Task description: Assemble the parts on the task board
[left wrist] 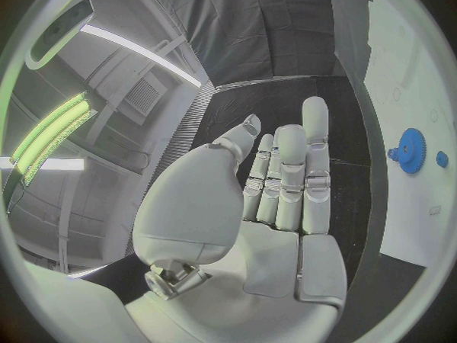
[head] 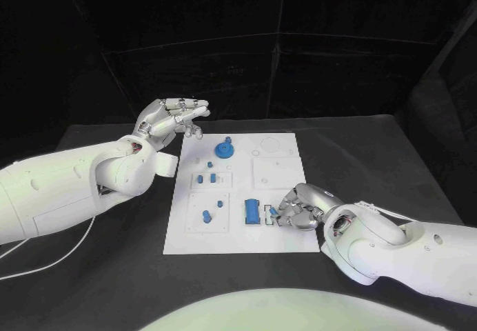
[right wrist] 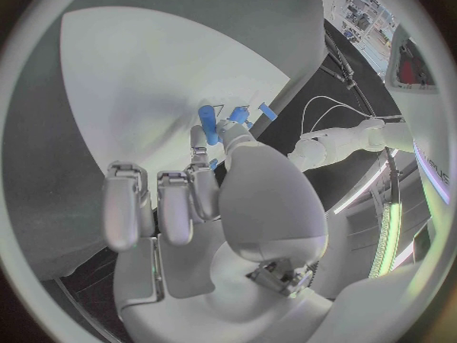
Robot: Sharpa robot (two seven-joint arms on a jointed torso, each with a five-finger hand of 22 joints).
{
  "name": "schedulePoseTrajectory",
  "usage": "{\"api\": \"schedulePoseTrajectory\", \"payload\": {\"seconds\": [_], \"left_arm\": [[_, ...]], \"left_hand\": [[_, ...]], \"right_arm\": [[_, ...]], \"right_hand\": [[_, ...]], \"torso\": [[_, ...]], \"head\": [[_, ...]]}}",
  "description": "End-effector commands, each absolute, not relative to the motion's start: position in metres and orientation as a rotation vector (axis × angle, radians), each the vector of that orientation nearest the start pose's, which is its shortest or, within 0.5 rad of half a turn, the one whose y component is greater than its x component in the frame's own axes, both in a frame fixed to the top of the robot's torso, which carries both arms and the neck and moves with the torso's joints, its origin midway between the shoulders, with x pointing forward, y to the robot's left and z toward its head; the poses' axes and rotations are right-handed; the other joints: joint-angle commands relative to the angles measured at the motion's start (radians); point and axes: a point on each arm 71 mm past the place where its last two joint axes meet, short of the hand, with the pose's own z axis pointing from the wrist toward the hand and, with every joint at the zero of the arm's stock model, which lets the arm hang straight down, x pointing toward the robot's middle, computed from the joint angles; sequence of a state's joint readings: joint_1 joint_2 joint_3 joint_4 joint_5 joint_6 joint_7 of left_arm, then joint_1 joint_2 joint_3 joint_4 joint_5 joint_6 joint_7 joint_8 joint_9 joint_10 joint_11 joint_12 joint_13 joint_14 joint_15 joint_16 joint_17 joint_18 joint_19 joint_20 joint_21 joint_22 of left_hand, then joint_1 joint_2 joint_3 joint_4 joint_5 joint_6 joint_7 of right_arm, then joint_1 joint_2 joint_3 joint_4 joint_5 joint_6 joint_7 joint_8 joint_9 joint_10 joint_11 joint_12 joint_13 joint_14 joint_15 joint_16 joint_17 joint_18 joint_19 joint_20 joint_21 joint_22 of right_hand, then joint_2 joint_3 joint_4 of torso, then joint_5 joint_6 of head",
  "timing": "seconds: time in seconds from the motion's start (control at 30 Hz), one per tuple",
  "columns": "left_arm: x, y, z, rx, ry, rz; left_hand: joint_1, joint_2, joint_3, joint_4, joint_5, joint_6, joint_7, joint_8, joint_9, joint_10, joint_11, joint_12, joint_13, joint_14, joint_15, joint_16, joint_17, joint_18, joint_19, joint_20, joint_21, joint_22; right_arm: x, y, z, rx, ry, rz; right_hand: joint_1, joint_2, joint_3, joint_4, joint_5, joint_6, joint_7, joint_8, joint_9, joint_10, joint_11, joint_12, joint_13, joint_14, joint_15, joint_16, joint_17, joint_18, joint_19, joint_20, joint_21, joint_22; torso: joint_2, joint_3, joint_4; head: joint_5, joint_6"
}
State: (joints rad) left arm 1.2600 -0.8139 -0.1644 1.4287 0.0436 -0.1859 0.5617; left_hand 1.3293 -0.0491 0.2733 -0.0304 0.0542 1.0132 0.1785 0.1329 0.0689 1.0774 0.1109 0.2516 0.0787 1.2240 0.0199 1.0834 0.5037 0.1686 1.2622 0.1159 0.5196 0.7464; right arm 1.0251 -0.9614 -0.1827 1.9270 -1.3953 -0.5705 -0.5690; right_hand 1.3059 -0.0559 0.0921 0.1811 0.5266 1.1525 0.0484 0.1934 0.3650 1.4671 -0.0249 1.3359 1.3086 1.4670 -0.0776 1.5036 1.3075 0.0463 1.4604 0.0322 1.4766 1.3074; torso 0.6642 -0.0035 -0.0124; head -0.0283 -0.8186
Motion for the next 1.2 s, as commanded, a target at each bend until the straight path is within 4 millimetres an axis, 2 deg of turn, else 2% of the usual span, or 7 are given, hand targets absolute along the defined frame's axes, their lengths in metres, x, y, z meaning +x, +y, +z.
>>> {"api": "schedulePoseTrajectory", "payload": {"seconds": [0.03,0.33,0.8,1.03,1.1,1.2], "left_arm": [[0.500,0.219,-0.186,-1.021,1.354,-1.662],[0.500,0.218,-0.186,-1.021,1.356,-1.663],[0.500,0.217,-0.187,-1.024,1.364,-1.665],[0.500,0.217,-0.187,-1.024,1.366,-1.665],[0.500,0.217,-0.187,-1.024,1.366,-1.665],[0.500,0.217,-0.187,-1.025,1.366,-1.665]], "left_hand": [[0.009,0.002,-0.004,-0.001,0.000,-0.004,0.003,0.005,-0.001,-0.006,-0.003,0.005,-0.001,-0.007,0.001,-0.002,-0.001,0.013,-0.004,0.002,-0.006,-0.001],[0.010,0.003,-0.006,-0.001,0.000,-0.006,0.003,0.006,-0.001,-0.009,-0.003,0.008,-0.002,-0.008,0.001,-0.003,-0.005,0.013,-0.003,0.002,-0.007,-0.003],[0.010,0.003,-0.007,-0.001,0.000,-0.006,0.003,0.006,-0.001,-0.009,-0.002,0.008,-0.002,-0.009,0.001,-0.004,-0.008,0.013,-0.003,0.003,-0.007,-0.003],[0.010,0.003,-0.007,-0.001,0.000,-0.006,0.003,0.006,-0.001,-0.009,-0.002,0.008,-0.002,-0.009,0.001,-0.004,-0.008,0.013,-0.003,0.003,-0.007,-0.003],[0.010,0.003,-0.007,-0.001,0.000,-0.006,0.003,0.006,-0.001,-0.009,-0.002,0.008,-0.002,-0.009,0.001,-0.004,-0.008,0.013,-0.003,0.003,-0.007,-0.003],[0.010,0.003,-0.007,-0.001,0.000,-0.006,0.003,0.006,-0.001,-0.009,-0.002,0.008,-0.002,-0.009,0.001,-0.004,-0.008,0.013,-0.003,0.003,-0.007,-0.003]], "right_arm": [[0.351,-0.177,-0.267,0.345,1.952,0.558],[0.355,-0.172,-0.268,0.350,1.931,0.554],[0.361,-0.161,-0.270,0.346,1.902,0.570],[0.362,-0.161,-0.270,0.342,1.905,0.568],[0.362,-0.161,-0.271,0.341,1.908,0.564],[0.362,-0.162,-0.271,0.338,1.913,0.560]], "right_hand": [[-0.020,-0.001,0.000,0.012,0.006,0.010,-0.003,0.008,0.013,0.019,-0.003,0.001,0.103,0.080,-0.008,0.002,0.141,-0.012,0.016,-0.002,0.005,0.147],[-0.040,-0.002,0.000,0.026,0.009,0.016,-0.006,0.013,0.019,0.018,-0.006,-0.008,0.096,0.080,-0.011,0.002,0.140,-0.013,0.016,-0.004,0.006,0.148],[-0.049,-0.005,-0.001,0.033,0.009,0.023,-0.009,0.019,0.024,0.021,-0.008,-0.002,0.101,0.080,-0.012,0.001,0.139,-0.012,0.016,-0.005,0.005,0.148],[-0.075,-0.015,-0.014,0.050,0.009,0.023,-0.009,0.023,0.029,0.021,-0.008,-0.002,0.101,0.079,-0.013,0.000,0.138,-0.012,0.016,-0.007,0.005,0.148],[-0.106,-0.022,-0.036,0.070,-0.017,0.023,-0.006,0.025,0.033,0.021,-0.005,-0.005,0.100,0.079,-0.011,-0.001,0.135,-0.012,0.014,-0.006,0.003,0.146],[-0.139,-0.024,-0.069,0.094,-0.109,0.020,-0.005,0.027,0.037,0.021,-0.004,-0.006,0.099,0.078,-0.009,-0.004,0.131,-0.011,0.012,-0.005,0.001,0.144]], "torso": [[0.000,-0.0004,-0.0014],[-0.001,0.0003,-0.0015],[-0.001,-0.0001,-0.0007],[-0.002,-0.0005,-0.0034],[-0.002,-0.0006,-0.0032],[-0.002,-0.0006,-0.0022]], "head": [[0.000,0.000],[0.010,-0.005],[0.006,-0.006],[0.009,-0.007],[0.009,-0.006],[0.008,-0.005]]}}
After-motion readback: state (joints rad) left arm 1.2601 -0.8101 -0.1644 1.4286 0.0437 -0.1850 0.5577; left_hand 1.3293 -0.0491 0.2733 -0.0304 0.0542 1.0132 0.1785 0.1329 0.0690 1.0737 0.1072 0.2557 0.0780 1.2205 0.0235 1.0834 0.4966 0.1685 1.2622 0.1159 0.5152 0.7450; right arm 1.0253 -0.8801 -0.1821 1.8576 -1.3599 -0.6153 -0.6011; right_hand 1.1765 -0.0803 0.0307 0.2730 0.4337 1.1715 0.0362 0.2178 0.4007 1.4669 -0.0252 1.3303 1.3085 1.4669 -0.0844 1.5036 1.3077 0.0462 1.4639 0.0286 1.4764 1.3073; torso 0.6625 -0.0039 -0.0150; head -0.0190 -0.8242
